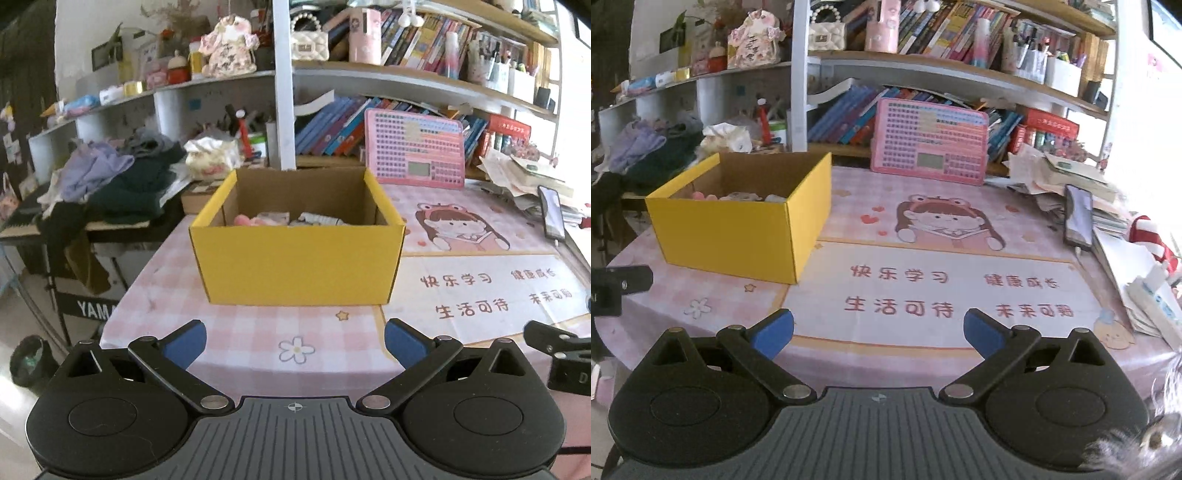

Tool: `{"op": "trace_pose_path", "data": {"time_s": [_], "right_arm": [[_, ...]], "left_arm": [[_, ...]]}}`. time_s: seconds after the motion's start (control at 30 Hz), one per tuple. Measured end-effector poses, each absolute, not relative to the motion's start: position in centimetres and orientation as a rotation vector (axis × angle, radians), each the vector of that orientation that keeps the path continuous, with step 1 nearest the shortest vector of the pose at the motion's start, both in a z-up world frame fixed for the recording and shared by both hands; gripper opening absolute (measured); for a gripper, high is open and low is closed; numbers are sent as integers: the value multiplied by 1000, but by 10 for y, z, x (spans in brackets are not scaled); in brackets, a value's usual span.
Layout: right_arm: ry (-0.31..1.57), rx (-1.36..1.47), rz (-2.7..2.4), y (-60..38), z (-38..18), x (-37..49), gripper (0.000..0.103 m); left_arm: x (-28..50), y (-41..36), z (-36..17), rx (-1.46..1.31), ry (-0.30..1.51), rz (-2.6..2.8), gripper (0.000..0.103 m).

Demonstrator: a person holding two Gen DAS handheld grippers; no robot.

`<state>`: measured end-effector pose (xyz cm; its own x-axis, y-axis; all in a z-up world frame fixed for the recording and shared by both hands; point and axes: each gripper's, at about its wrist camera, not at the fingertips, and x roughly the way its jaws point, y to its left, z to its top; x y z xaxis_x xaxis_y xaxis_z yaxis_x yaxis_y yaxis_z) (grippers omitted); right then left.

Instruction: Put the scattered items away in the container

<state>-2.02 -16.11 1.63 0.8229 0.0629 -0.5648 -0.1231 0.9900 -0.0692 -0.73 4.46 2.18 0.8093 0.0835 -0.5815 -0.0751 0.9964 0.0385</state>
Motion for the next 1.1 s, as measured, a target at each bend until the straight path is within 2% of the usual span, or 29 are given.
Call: {"op": "trace_pose_path", "data": {"time_s": [0.43,1.1], "right_arm": [[643,-72,83,-181,8,-25,103],[677,-95,101,-179,3,-23,103]], "left_arm": [[-8,10,15,131,658,-11,103],[-6,11,9,73,736,-29,103]]}}
